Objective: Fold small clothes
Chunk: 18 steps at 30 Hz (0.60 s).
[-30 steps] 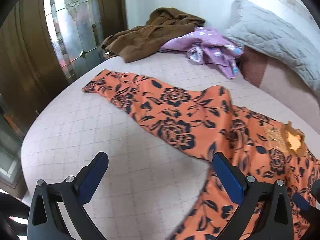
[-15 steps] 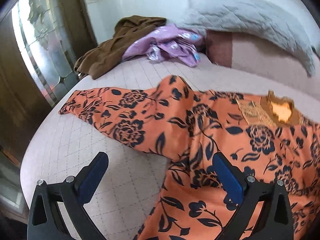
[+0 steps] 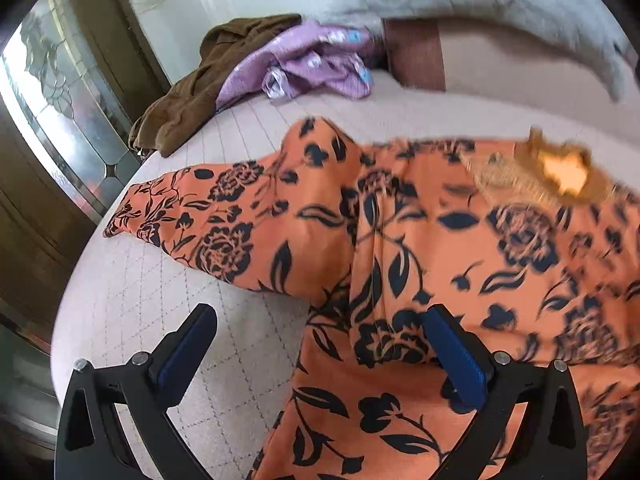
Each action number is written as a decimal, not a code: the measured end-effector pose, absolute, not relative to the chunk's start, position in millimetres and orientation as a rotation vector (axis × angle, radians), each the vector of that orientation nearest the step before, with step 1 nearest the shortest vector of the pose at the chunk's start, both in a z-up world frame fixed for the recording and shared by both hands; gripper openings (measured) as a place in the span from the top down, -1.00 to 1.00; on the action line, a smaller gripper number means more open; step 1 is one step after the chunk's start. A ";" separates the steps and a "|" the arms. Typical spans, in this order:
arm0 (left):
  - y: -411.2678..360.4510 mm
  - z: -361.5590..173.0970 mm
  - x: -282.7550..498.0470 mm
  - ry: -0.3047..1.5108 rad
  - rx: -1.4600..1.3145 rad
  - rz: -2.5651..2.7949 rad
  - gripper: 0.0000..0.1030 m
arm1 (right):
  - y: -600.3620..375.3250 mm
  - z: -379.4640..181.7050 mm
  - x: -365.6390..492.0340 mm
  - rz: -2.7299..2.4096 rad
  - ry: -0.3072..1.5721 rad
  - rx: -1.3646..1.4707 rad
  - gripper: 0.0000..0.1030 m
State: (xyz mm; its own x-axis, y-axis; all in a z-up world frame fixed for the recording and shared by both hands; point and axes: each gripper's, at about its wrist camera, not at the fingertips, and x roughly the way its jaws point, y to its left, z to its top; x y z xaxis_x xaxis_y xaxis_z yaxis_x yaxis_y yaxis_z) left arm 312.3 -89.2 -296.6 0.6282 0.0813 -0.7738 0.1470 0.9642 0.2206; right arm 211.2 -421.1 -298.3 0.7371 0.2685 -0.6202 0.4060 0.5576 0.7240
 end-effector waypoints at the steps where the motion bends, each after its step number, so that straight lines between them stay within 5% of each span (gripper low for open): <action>1: -81.3 -289.4 312.5 0.881 0.237 -0.042 -1.00 | -419.2 -294.3 210.1 -0.090 0.761 0.985 -0.16; 18: 127.6 -285.4 397.6 0.884 -0.322 0.280 -1.00 | -333.9 -277.0 218.3 0.014 0.836 0.636 -0.20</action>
